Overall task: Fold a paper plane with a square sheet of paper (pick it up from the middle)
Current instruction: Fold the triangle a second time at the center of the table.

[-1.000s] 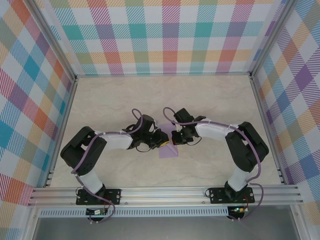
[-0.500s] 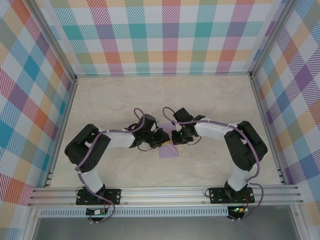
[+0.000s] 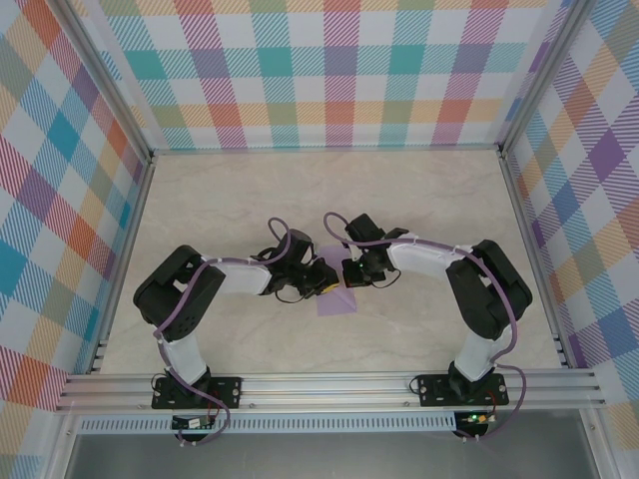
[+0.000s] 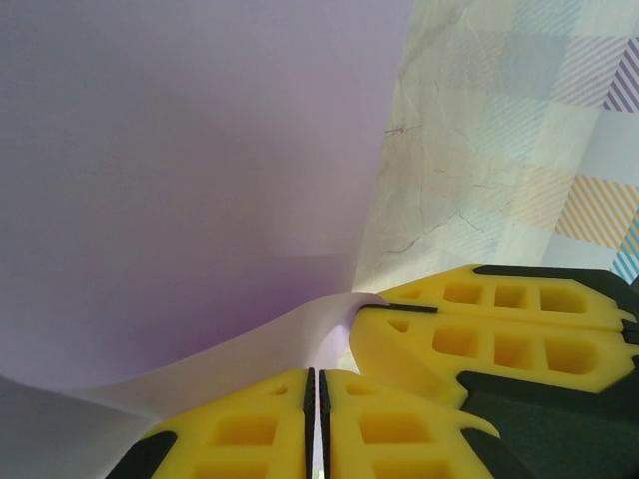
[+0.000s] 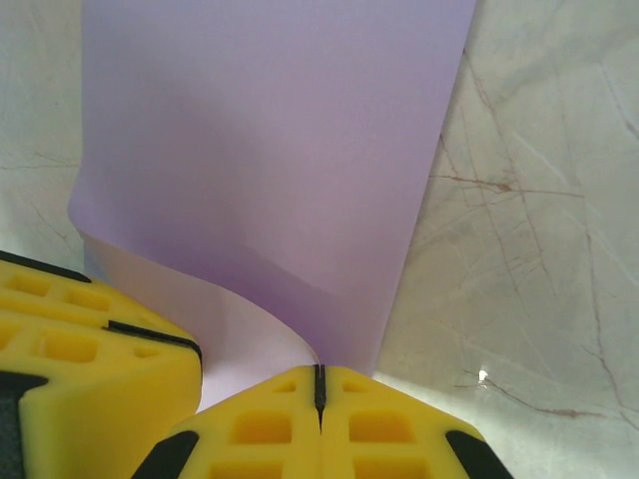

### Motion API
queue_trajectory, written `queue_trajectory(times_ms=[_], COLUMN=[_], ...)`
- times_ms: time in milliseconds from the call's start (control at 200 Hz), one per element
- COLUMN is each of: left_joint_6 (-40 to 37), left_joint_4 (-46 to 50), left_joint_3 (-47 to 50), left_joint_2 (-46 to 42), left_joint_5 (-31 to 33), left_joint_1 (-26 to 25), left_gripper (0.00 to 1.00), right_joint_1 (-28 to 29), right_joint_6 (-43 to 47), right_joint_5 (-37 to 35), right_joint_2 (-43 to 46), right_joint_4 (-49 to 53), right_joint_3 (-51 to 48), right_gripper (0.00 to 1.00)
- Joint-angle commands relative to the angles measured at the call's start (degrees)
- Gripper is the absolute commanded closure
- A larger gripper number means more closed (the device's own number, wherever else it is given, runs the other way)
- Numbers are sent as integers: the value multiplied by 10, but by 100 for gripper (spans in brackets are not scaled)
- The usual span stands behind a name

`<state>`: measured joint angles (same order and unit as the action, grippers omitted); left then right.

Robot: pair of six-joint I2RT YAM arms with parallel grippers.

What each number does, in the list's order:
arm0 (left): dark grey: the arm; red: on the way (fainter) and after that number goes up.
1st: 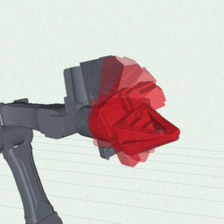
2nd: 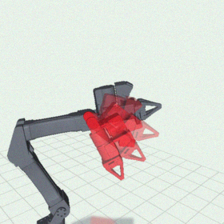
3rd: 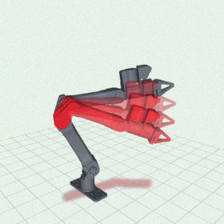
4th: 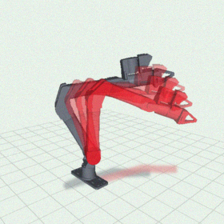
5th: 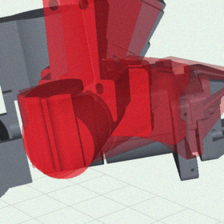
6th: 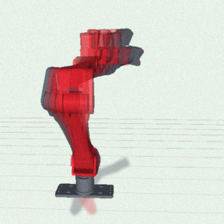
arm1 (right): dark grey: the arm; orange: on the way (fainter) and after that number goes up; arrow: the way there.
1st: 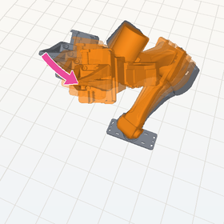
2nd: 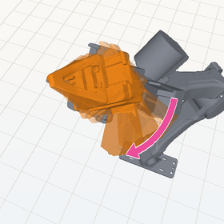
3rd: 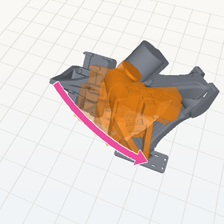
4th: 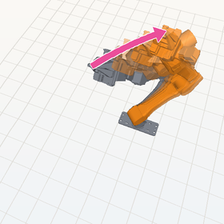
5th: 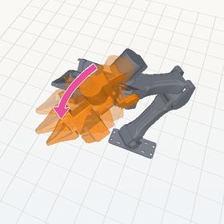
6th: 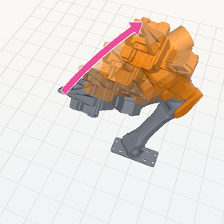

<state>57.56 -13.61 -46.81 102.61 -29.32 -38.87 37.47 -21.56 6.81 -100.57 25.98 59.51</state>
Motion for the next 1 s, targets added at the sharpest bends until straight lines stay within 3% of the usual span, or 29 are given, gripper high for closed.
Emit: queue_trajectory(times_ms=[0, 995], left_joint_6=[-11, -19], left_joint_4=[14, 36], left_joint_3=[-12, -13], left_joint_2=[8, 14], left_joint_5=[2, 15], left_joint_1=[-5, -5], left_gripper=[88, 89], right_joint_1=[-3, -4], right_joint_6=[11, 12], right_joint_5=[-5, -2], right_joint_2=[-12, -30], right_joint_4=[15, 26], right_joint_3=[18, 30], right_gripper=[96, 95])
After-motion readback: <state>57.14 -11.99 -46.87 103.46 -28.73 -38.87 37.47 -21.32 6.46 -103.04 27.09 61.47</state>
